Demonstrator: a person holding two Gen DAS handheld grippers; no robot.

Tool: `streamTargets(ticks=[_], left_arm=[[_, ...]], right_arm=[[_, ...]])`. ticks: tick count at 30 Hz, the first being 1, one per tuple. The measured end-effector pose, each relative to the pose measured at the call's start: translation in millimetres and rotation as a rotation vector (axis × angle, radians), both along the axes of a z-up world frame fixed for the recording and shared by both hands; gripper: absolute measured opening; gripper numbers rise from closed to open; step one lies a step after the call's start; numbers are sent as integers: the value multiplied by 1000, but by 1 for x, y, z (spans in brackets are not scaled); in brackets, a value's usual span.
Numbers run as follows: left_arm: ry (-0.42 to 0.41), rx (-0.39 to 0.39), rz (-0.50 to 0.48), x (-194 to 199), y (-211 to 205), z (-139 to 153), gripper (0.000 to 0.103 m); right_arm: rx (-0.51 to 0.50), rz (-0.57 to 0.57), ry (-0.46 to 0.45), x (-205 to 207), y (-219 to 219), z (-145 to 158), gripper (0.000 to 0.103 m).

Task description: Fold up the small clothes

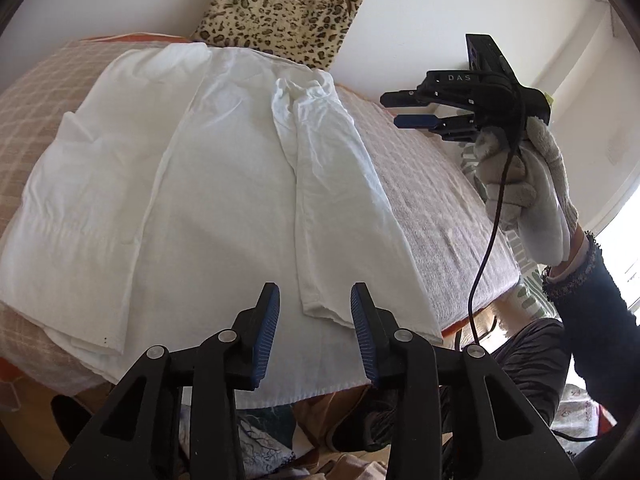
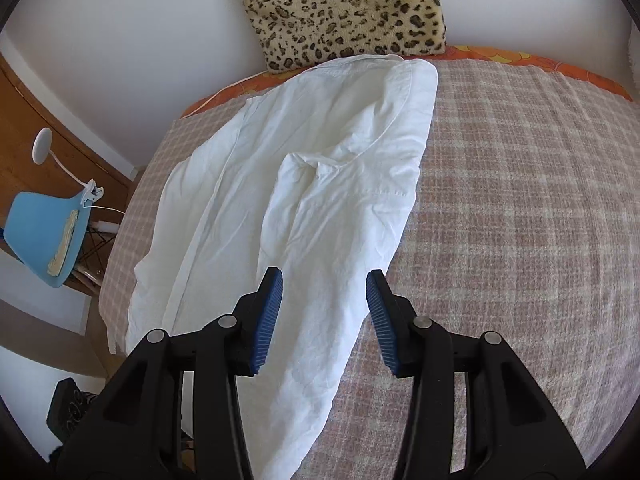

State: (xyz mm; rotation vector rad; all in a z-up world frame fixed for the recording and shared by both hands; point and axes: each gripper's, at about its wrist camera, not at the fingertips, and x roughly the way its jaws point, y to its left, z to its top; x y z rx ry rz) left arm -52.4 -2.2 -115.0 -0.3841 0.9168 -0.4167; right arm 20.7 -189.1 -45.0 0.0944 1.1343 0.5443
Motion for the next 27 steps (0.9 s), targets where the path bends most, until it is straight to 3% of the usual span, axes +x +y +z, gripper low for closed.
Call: streamTargets(ticks=[5, 9, 12, 16, 18, 19, 22, 24, 27], left_arm=[[100, -36, -61, 23, -6, -16, 35], [126, -60, -75, 28, -12, -26, 31], [110, -45, -82, 27, -17, -27, 6], [72, -21, -103, 27, -21, -23, 6], [71, -20, -102, 28, -19, -24, 6], [70, -20, -100, 28, -19, -24, 4], [59, 4, -112, 24, -23, -24, 3], [45, 66, -135, 20, -31, -26, 3], [40, 99, -145, 16, -32, -25, 3]], right_arm=[[15, 62, 135, -65, -11, -43, 46], [-23, 122, 168, -97, 0, -62, 46], [13, 117, 221, -106, -5, -73, 46], [64, 110, 278, -109, -13, -82, 46], [76, 114, 281, -111, -13, -84, 30], [68, 116, 288, -112, -13, -85, 14], [-9, 141, 241, -122, -6, -83, 11], [-82, 165, 200, -129, 4, -84, 11], [-127, 213, 185, -131, 11, -75, 16]])
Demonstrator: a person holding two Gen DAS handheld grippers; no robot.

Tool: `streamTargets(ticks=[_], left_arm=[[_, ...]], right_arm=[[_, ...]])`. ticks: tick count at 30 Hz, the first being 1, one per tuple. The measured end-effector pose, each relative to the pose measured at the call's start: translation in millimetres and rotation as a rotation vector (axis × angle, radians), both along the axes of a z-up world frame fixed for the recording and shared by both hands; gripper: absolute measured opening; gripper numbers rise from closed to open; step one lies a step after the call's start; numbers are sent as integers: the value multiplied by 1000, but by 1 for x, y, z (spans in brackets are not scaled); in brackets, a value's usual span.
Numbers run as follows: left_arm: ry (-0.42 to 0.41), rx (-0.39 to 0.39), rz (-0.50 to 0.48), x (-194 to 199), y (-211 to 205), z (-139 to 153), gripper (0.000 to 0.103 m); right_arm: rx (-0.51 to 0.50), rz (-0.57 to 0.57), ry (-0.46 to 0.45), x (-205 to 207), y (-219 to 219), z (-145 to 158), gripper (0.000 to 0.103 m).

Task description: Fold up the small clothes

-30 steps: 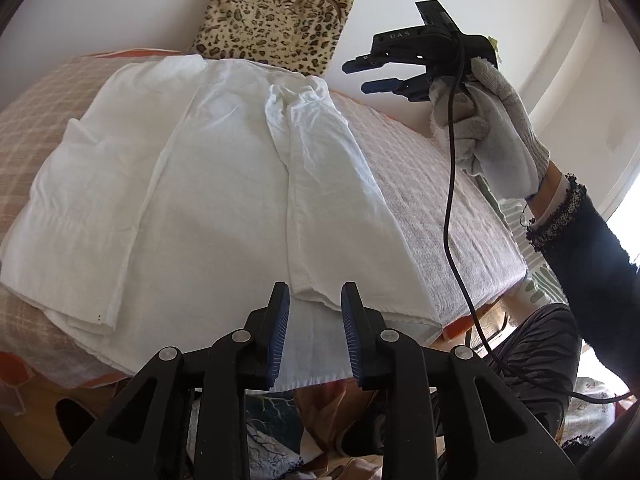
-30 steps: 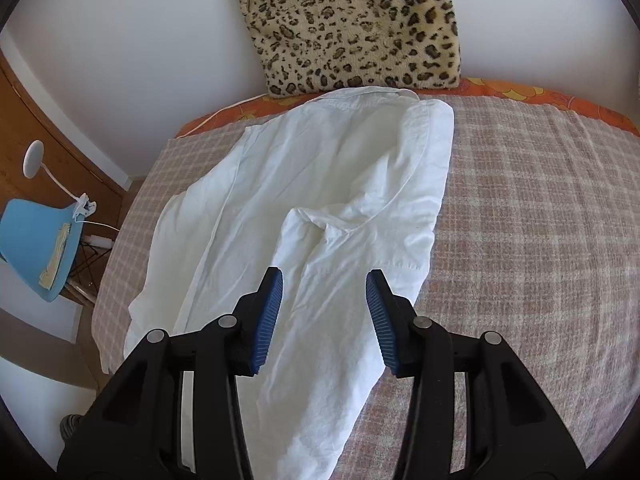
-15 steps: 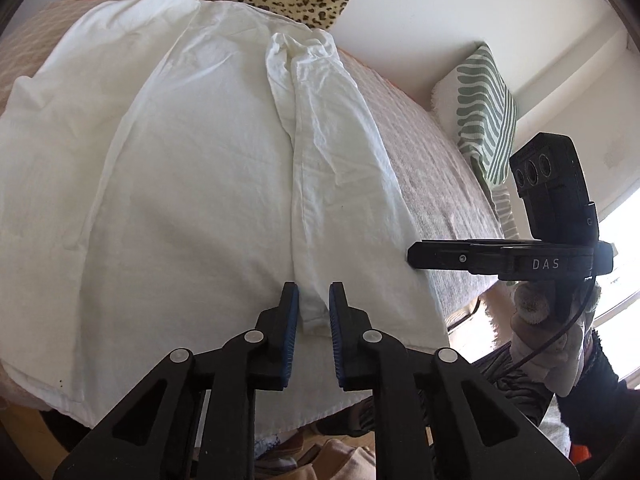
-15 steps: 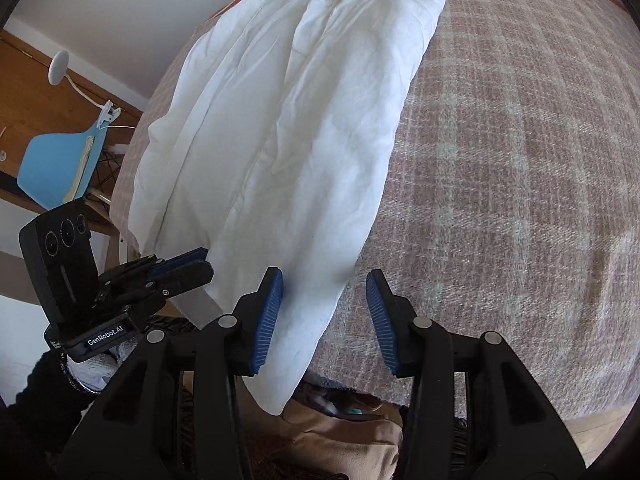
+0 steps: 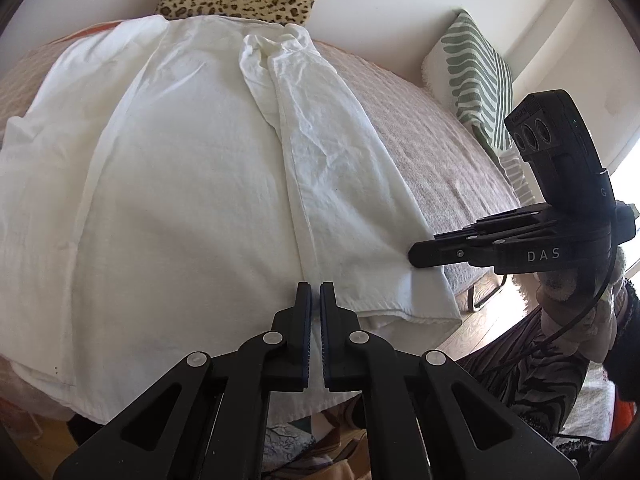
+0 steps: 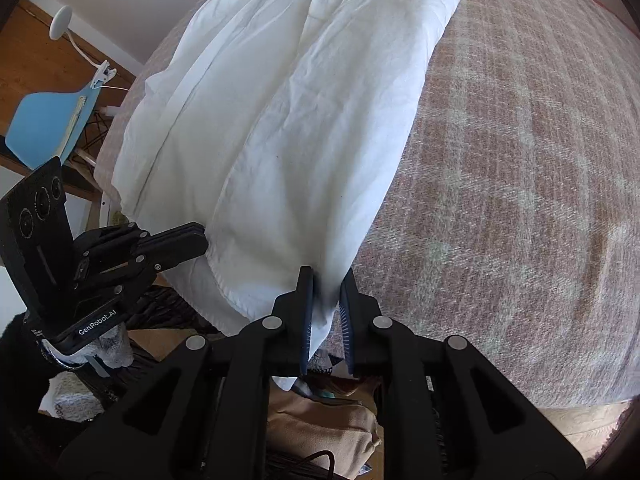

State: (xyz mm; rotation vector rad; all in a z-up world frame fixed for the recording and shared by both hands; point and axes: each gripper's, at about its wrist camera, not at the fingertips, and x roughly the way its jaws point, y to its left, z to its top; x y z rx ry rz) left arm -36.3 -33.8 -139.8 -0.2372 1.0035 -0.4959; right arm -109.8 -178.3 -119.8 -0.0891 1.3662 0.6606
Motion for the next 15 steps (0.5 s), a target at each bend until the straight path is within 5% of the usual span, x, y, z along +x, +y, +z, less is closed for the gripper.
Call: streamTargets(ticks=[2, 9, 15], left_arm=[[-3, 16, -8, -2, 3, 6, 3], [-161, 59, -23, 5, -2, 48, 3], [-202, 62, -123, 33, -48, 53, 3]], right_arm=[[-14, 10, -41, 1, -3, 13, 24], [33, -96, -317, 52, -29, 75, 25], [-15, -112, -443, 128, -17, 76, 25]])
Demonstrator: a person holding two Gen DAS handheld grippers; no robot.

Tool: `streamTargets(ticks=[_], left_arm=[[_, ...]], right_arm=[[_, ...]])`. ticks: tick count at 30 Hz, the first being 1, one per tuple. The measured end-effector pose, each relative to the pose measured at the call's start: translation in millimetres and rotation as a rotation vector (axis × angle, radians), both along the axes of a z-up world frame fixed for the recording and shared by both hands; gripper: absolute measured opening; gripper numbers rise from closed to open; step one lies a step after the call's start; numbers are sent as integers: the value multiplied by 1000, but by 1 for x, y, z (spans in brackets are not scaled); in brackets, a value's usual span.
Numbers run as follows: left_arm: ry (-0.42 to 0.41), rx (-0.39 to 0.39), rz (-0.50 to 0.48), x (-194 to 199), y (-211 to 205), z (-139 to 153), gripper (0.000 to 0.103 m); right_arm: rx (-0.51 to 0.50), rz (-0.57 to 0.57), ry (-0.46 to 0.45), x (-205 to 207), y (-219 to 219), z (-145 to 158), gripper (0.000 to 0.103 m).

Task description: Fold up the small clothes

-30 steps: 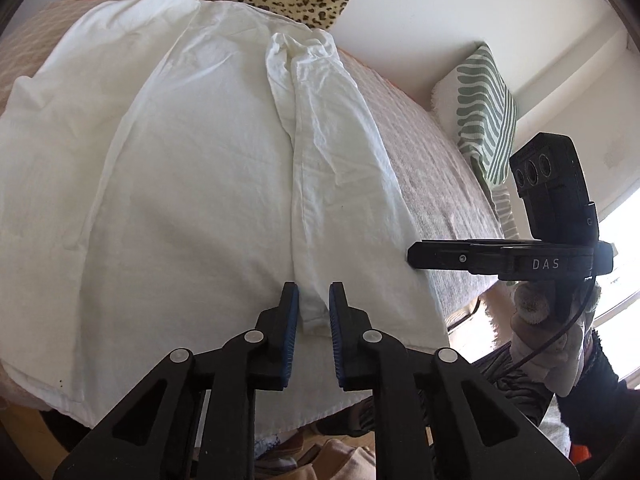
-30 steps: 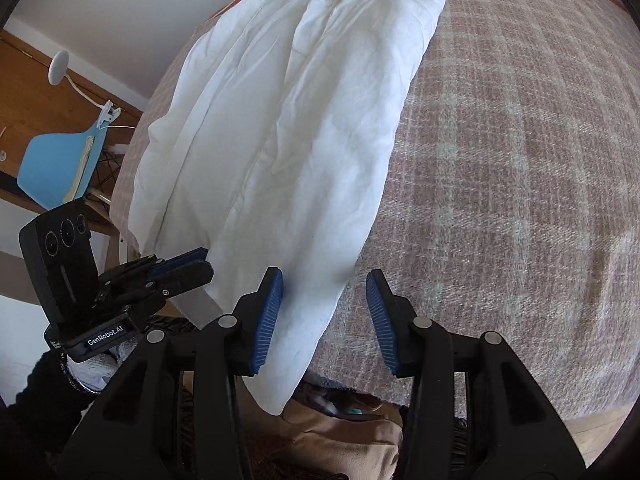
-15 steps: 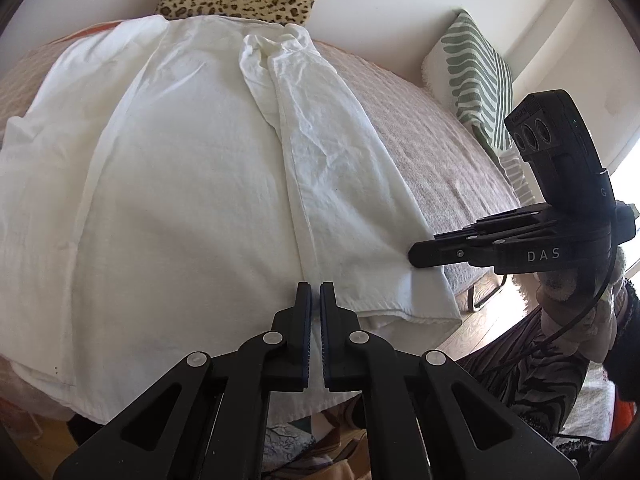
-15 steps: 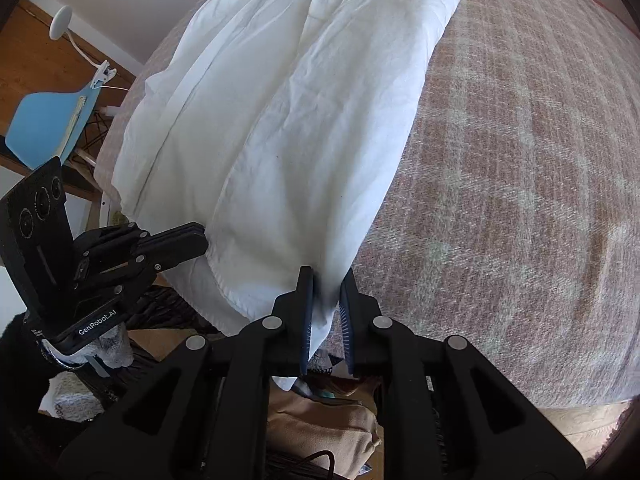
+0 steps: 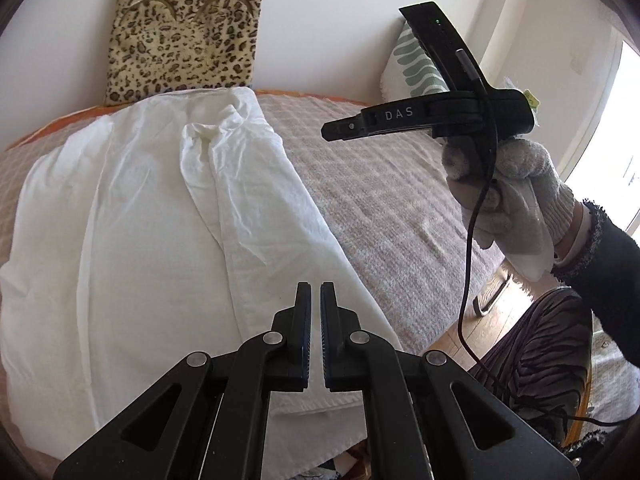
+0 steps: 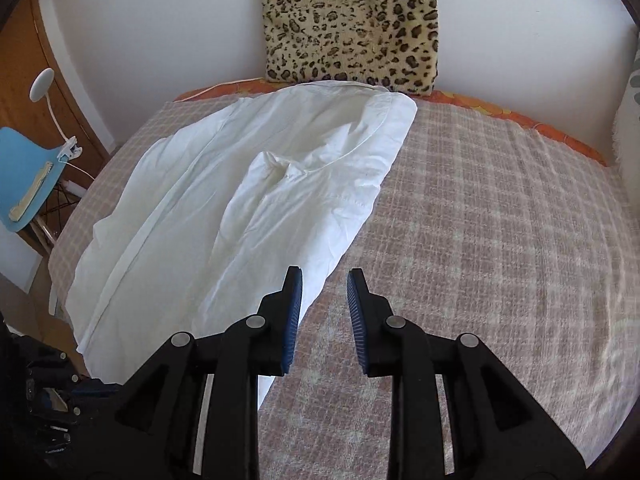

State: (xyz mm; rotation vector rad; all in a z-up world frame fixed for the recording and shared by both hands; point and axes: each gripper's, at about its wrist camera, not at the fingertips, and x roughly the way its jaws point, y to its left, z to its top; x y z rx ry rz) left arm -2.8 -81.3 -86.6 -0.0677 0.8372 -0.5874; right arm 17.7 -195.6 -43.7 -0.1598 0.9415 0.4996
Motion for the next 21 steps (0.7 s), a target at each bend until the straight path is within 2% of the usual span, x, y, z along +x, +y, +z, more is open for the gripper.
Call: streamTargets(ticks=[3, 6, 10, 14, 21], left_arm=[[18, 12, -43, 12, -18, -12, 3], [59, 19, -102, 16, -31, -26, 3], [89, 58, -176, 11, -48, -44, 3], [86, 49, -199, 2, -47, -47, 3], [64, 63, -246, -25, -45, -47, 3]], right_arm=[[37, 16, 44, 30, 3, -15, 25], [60, 42, 49, 46, 15, -28, 25], [-6, 57, 66, 73, 30, -50, 25], [-48, 11, 86, 105, 37, -71, 25], [-80, -31, 73, 131, 44, -79, 24]])
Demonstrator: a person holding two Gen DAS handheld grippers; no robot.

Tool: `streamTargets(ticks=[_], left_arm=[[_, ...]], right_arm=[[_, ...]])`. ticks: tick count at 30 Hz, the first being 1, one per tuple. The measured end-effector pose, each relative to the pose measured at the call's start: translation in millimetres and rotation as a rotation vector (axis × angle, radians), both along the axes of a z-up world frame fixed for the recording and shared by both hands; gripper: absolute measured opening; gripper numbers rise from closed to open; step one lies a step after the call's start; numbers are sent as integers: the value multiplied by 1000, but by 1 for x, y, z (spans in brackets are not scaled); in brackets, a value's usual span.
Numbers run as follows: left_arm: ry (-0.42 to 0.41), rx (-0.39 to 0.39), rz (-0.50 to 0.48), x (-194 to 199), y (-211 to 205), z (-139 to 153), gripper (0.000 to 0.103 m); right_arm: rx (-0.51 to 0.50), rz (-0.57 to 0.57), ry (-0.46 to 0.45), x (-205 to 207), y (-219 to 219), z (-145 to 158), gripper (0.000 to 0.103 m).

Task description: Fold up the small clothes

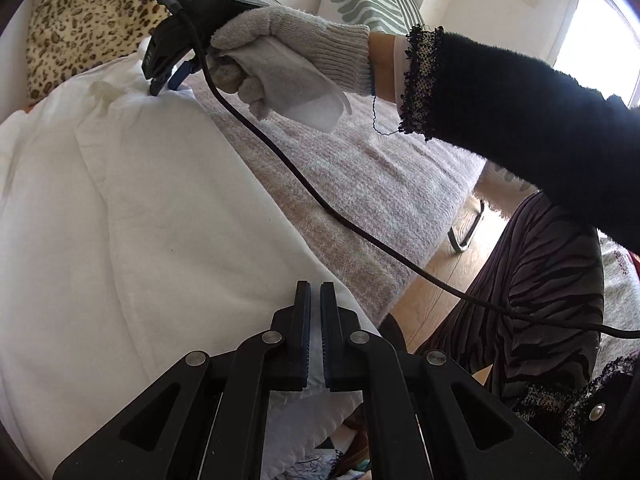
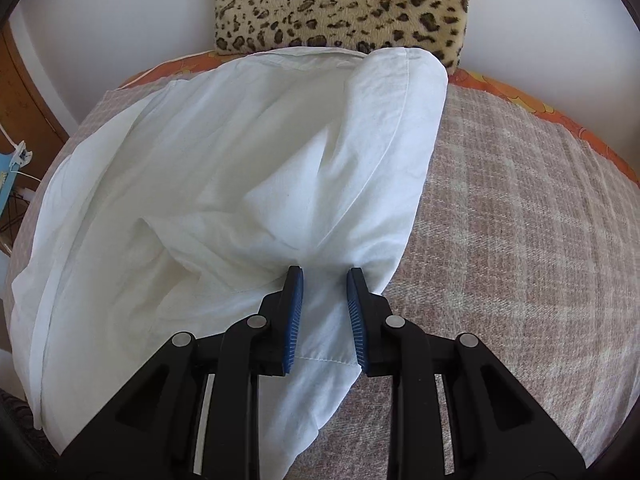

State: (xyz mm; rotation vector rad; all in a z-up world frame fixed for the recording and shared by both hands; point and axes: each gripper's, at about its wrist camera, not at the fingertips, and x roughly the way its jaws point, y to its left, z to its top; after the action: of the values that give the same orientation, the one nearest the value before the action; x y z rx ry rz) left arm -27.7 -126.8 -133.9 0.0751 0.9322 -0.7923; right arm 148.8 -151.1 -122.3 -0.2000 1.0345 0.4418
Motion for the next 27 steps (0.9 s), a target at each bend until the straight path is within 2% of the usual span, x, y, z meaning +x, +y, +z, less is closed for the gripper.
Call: streamTargets(ticks=[3, 9, 11, 14, 15, 16, 20, 25, 27], left_arm=[[17, -15, 45, -7, 12, 11, 4], [-64, -57, 199, -19, 59, 43, 10], [-77, -67, 248, -19, 72, 48, 14], [-83, -75, 331, -17, 90, 48, 32], [-81, -76, 357, -17, 97, 47, 42], [-84, -75, 379, -17, 104, 47, 47], [-107, -67, 477, -16, 136, 48, 53], [-83, -66, 608, -18, 188, 46, 54], [-66, -43, 640, -21, 208, 44, 54]], right_arm=[[11, -26, 9, 2, -2, 6, 24], [81, -43, 0, -6, -4, 33, 25], [88, -35, -14, -11, 1, 44, 32], [127, -20, -33, -22, 12, 61, 50], [135, -9, -38, -25, 17, 64, 51], [141, 2, -40, -28, 23, 68, 52], [170, 44, -29, -37, 51, 79, 61], [189, 117, 4, -49, 97, 89, 61], [187, 151, 11, -53, 119, 94, 61]])
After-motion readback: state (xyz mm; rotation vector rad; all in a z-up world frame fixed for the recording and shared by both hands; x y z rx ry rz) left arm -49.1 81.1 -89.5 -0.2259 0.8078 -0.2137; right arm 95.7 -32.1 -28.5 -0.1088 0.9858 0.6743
